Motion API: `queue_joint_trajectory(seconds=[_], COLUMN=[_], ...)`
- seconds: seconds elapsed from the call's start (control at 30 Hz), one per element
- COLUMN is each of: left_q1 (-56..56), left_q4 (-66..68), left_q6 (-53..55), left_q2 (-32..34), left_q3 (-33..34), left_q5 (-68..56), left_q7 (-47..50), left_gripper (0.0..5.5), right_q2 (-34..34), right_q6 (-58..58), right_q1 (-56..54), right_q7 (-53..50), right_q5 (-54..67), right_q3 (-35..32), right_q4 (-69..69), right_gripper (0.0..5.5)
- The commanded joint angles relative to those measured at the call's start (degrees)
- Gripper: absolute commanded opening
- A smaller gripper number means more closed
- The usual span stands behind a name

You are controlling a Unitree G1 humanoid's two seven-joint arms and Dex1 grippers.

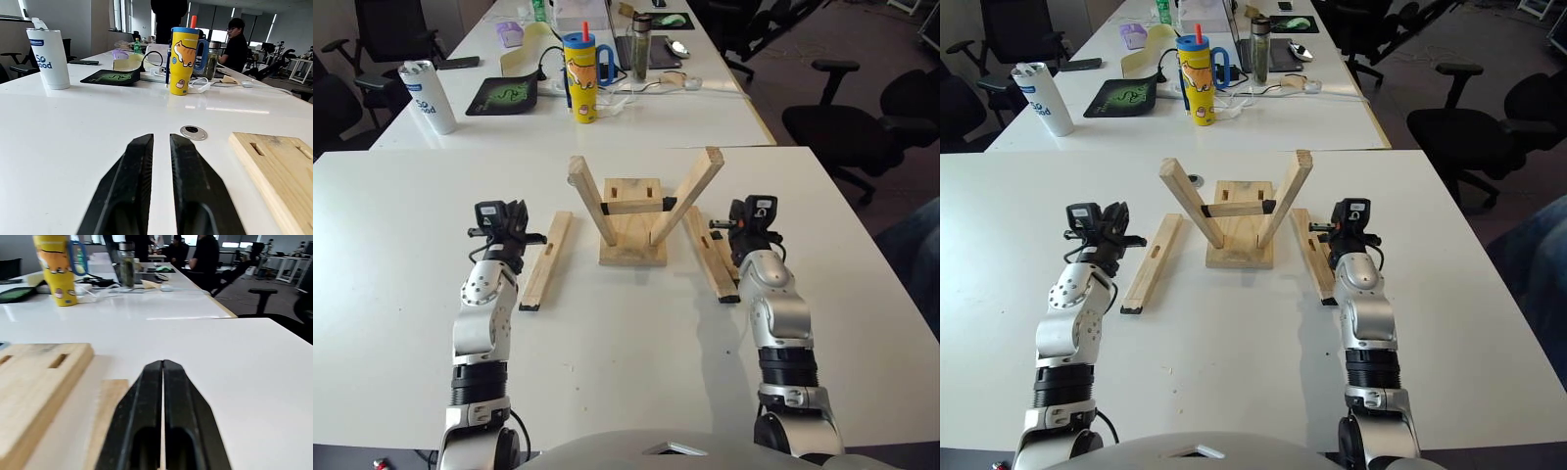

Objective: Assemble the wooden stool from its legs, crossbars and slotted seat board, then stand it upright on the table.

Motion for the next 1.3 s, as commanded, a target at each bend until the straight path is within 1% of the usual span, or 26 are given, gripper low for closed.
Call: queue_joint_trajectory(seconds=[0.03,0.07,0.13,0.2,0.23,0.27,0.3,0.33,0.4,0.63,0.77,0.87,0.97,1.03,1.1,1.17,1.2,1.27,1.3], left_q1=[0.0,-0.4,-1.9,-5.1,-6.9,-8.3,-8.9,-8.9,-7.6,-0.5,1.7,1.7,1.0,-0.2,-2.1,-4.1,-4.9,-6.1,-6.4], left_q4=[0.6,0.6,-0.1,-2.6,-4.1,-5.1,-5.7,-6.0,-5.5,-2.7,-2.3,-1.6,-0.5,-0.6,-3.4,-8.6,-11.6,-17.6,-19.2], left_q6=[0.9,1.3,3.3,7.0,8.8,9.9,10.5,10.8,10.9,10.3,9.2,8.3,6.6,4.6,4.4,7.6,10.5,16.0,18.3], left_q2=[1.4,1.1,-0.3,-3.7,-6.6,-8.9,-10.3,-11.2,-11.0,-4.7,-3.5,-2.9,-2.2,-1.4,-1.6,-3.0,-4.3,-7.5,-8.8], left_q3=[2.3,1.6,-2.2,-9.6,-13.3,-17.4,-20.2,-21.7,-21.8,-16.2,-14.0,-11.9,-8.6,-6.4,-6.9,-11.8,-15.3,-22.3,-24.5], left_q5=[0.3,0.3,-0.6,-1.5,-2.7,-2.8,-2.7,-2.7,-2.4,-1.2,-0.5,0.0,0.7,1.9,2.3,1.4,0.0,-3.6,-4.7], left_q7=[1.9,1.7,-0.6,-3.5,-4.5,-5.6,-6.5,-6.9,-6.6,-7.1,-6.7,-5.4,-2.8,-0.5,-0.2,-2.3,-3.9,-6.3,-6.6], left_gripper=[0.65,0.65,0.65,0.65,0.65,0.65,0.65,0.65,0.65,0.65,0.65,0.65,0.65,0.65,0.65,0.65,0.65,0.65,0.65], right_q2=[-1.4,-1.9,-0.4,1.8,1.5,0.9,0.6,0.6,0.8,-0.7,-2.5,-3.2,-2.9,-2.0,-0.3,2.3,3.4,3.9,3.7], right_q6=[0.7,0.1,1.3,2.0,0.9,0.9,1.7,2.9,6.0,12.3,11.8,10.4,6.0,4.2,4.7,7.1,7.8,8.6,9.2], right_q1=[0.8,1.0,0.6,-0.9,-1.8,-2.6,-2.9,-3.0,-2.6,-1.9,-1.7,-1.9,-2.7,-3.2,-3.3,-3.3,-3.6,-5.5,-6.1], right_q7=[-1.9,-0.7,3.2,9.2,12.2,14.4,15.6,16.3,15.9,14.4,13.2,9.3,3.7,1.0,1.5,5.4,7.6,13.4,15.0], right_q5=[-2.8,-4.4,-4.6,-3.7,-5.1,-6.5,-6.9,-6.8,-5.9,-4.9,-6.4,-6.6,-7.4,-7.5,-6.9,-4.0,-2.9,-2.1,-2.2], right_q3=[0.1,3.0,9.2,18.4,23.3,26.8,28.1,28.4,26.4,19.3,16.6,11.3,6.3,4.7,6.8,11.5,14.4,21.5,23.6], right_q4=[-0.1,-1.4,-4.9,-10.5,-12.8,-14.1,-14.3,-14.1,-12.3,-6.3,-3.2,-1.0,-0.9,-2.9,-6.7,-11.4,-13.5,-15.9,-16.5], right_gripper=[0.0,0.0,0.0,0.0,0.0,0.0,0.0,0.0,0.0,0.0,0.0,0.0,0.0,0.0,0.0,0.0,0.0,0.0,0.0])
